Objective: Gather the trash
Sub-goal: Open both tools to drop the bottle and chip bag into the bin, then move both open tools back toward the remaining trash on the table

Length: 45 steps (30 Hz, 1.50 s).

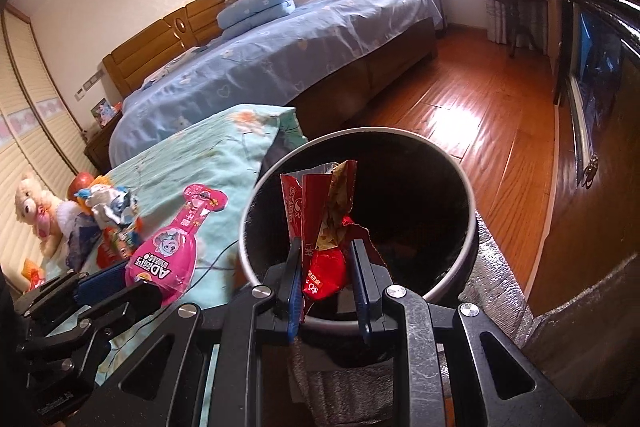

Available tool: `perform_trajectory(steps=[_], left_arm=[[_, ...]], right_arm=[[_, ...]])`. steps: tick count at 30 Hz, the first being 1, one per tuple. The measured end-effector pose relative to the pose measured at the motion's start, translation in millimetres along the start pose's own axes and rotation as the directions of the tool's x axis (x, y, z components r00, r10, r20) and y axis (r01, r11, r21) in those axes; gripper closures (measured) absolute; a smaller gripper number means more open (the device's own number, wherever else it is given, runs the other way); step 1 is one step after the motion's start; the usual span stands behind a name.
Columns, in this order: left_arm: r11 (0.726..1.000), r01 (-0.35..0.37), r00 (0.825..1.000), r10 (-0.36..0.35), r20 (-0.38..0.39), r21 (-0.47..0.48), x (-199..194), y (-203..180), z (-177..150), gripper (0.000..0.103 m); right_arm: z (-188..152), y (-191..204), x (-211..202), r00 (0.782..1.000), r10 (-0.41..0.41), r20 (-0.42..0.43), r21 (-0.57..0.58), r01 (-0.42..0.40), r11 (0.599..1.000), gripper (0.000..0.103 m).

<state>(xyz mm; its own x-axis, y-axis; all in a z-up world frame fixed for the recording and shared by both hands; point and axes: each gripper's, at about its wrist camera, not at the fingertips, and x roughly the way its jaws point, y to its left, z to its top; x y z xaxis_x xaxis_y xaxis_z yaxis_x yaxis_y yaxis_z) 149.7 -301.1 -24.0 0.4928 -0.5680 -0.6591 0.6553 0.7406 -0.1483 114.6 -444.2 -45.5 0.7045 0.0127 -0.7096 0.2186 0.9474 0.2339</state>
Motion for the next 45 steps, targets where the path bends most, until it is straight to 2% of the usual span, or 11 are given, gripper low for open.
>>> perform_trajectory(steps=[14, 21, 22, 23, 24, 33, 35, 39, 41, 45], left_arm=[[1.000, 0.009, 0.999, -0.008, -0.033, 0.028, 32.0, -10.1, 23.2, 0.072], [1.000, 0.012, 0.998, -0.012, -0.057, -0.004, 42.3, -5.2, 26.8, 0.070], [1.000, 0.008, 0.998, -0.009, -0.059, -0.009, 42.2, -4.2, 27.0, 0.063], [1.000, 0.010, 0.998, -0.011, -0.060, -0.015, 41.2, -3.1, 26.7, 0.059], [1.000, 0.009, 0.999, -0.010, -0.050, -0.021, 37.9, -1.9, 25.5, 0.052], [0.999, -0.006, 1.000, 0.005, -0.019, -0.053, 2.1, 10.6, -0.5, 0.051], [0.998, -0.013, 1.000, 0.012, -0.014, -0.065, -6.5, 16.4, -8.9, 0.050], [0.993, -0.082, 0.997, 0.082, -0.004, -0.084, -26.3, 30.9, -27.3, 0.048], [0.991, -0.092, 0.996, 0.092, -0.004, -0.102, -33.3, 39.2, -34.3, 0.048], [0.981, -0.124, 0.992, 0.126, 0.000, -0.148, -51.3, 59.3, -50.8, 0.048]], right_arm=[[15.8, -24.8, 17.3, 0.999, -0.019, -0.031, 0.040, 0.021, 0.999, 0.081], [23.7, -31.0, 19.6, 0.999, -0.031, -0.027, 0.059, 0.032, 0.998, 0.077], [24.5, -32.0, 20.4, 0.999, -0.031, -0.026, 0.065, 0.033, 0.997, 0.071], [25.0, -33.7, 20.1, 0.999, -0.031, -0.025, 0.074, 0.033, 0.997, 0.061], [25.5, -34.6, 19.9, 0.999, -0.028, -0.023, 0.081, 0.030, 0.996, 0.057], [18.2, -17.2, 11.1, 1.000, 0.013, -0.011, 0.079, -0.012, 0.997, 0.043], [15.1, -8.3, 8.1, 1.000, 0.029, -0.010, 0.069, -0.028, 0.997, 0.036], [6.6, 10.0, 3.0, 0.998, 0.061, -0.008, 0.046, -0.060, 0.997, 0.024], [1.3, 18.9, 1.5, 0.997, 0.075, -0.010, 0.042, -0.075, 0.996, 0.016], [-10.0, 33.4, 0.7, 0.995, 0.099, -0.024, 0.043, -0.098, 0.994, 0.015]])
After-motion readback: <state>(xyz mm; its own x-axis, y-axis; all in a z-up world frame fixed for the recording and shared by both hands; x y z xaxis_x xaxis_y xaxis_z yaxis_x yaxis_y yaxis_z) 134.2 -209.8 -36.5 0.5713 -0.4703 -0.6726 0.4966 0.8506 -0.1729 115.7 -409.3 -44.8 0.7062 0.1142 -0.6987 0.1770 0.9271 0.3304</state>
